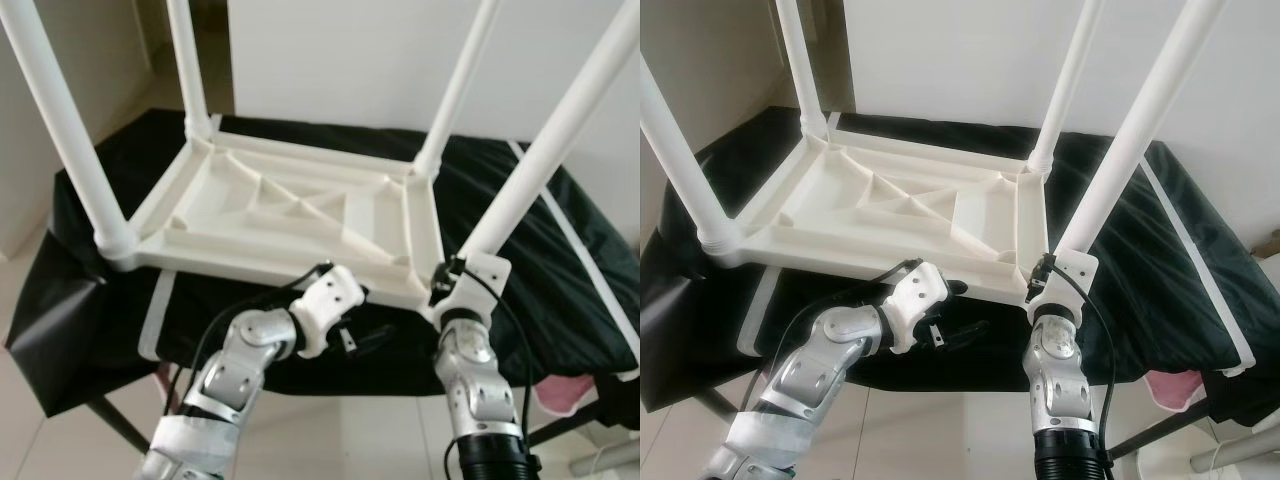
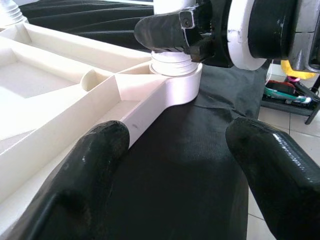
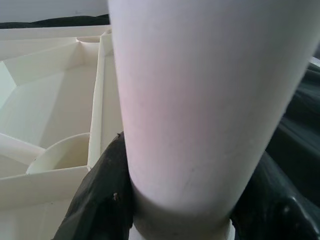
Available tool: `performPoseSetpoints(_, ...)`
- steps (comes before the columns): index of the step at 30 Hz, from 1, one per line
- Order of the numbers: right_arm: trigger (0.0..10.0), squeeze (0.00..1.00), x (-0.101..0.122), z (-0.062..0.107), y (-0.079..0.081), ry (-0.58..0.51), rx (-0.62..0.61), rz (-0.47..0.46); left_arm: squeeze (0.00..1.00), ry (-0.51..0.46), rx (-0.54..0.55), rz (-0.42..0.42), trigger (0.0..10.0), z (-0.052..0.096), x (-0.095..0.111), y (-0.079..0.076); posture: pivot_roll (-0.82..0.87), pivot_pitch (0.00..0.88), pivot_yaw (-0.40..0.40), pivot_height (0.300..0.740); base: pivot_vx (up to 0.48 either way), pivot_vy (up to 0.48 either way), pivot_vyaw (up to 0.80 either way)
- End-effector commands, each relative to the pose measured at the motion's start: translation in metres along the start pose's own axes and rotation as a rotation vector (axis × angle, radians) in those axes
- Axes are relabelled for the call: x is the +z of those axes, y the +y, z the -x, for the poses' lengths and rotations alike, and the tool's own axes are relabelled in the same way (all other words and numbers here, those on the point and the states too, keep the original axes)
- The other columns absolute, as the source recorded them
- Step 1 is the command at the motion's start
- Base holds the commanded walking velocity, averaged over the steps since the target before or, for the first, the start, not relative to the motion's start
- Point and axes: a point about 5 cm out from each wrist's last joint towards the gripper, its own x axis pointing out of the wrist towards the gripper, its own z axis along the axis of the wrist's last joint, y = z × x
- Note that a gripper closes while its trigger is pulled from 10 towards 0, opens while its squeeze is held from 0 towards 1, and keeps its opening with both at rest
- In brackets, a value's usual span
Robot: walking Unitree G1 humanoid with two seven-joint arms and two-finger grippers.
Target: Building children table
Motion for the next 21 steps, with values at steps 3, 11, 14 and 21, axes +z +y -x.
performPoseSetpoints(3,10.0,1.00,-0.011,0.009,-0.004,0.034,-0.008,-0.028,0.00,0.006,0.033,0.011,10.0,-0.002,-0.001,0.001,0.01,0.001,-0.077,0.740,0.000,0.000,0.00)
performPoseSetpoints(11,10.0,1.00,-0.002,0.003,-0.017,-0.008,0.076,-0.023,0.00,0.007,0.038,0.012,10.0,-0.002,-0.001,0.002,0.00,0.003,-0.079,0.740,0.000,0.000,0.00)
performPoseSetpoints(14,10.0,1.00,0.000,0.003,-0.021,-0.021,0.142,-0.019,0.00,0.006,0.038,0.012,10.0,-0.002,-0.001,0.002,0.00,0.004,-0.078,0.740,0.000,0.000,0.00)
performPoseSetpoints(21,10.0,0.85,0.002,0.002,-0.036,-0.053,0.317,0.053,0.00,0.007,0.034,0.012,10.0,-0.002,-0.001,0.002,0.00,0.006,-0.074,0.740,0.000,0.000,0.00)
